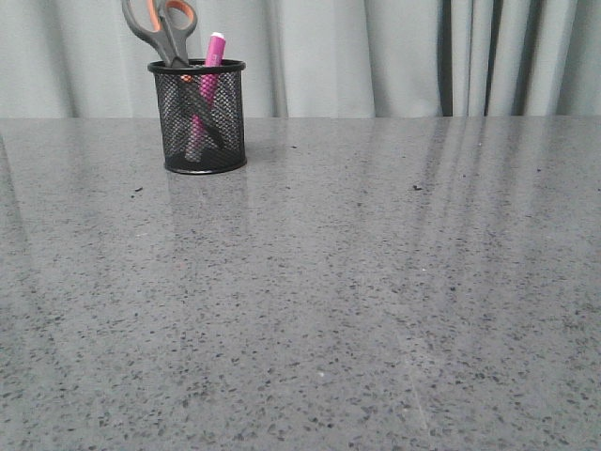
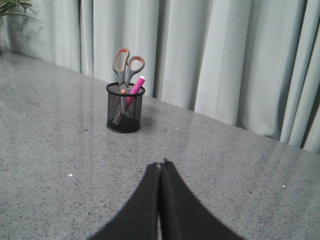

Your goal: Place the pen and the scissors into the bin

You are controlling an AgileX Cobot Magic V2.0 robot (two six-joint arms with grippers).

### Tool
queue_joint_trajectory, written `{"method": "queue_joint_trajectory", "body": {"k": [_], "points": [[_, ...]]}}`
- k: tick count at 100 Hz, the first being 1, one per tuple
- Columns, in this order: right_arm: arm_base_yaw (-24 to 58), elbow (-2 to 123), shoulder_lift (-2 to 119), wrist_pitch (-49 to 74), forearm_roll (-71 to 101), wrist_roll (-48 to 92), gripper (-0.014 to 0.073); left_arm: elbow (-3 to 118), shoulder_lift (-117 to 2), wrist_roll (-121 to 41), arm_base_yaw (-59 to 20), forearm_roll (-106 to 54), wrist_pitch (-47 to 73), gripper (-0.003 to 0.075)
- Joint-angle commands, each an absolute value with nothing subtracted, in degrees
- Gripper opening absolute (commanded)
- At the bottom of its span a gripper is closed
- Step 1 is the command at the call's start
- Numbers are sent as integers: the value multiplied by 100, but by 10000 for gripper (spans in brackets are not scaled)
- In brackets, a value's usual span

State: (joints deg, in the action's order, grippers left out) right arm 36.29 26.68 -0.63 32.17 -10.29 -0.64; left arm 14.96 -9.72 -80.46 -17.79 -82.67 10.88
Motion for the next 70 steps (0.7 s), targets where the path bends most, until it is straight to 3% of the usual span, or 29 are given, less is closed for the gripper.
{"method": "queue_joint_trajectory", "body": {"k": [1,26,51,70], "points": [[3624,2787,81,2809,-1137,0,-69,1620,-1033,-7893,-1799,-6857,892,-19],[3624,2787,81,2809,-1137,0,-69,776,-1033,-1484,-1799,-202,-95,-19],[3624,2787,81,2809,-1137,0,-69,-279,-482,-472,-1346,-170,-116,-19],[3624,2787,81,2809,-1137,0,-69,-259,202,-460,-398,-142,1334,-19]]}}
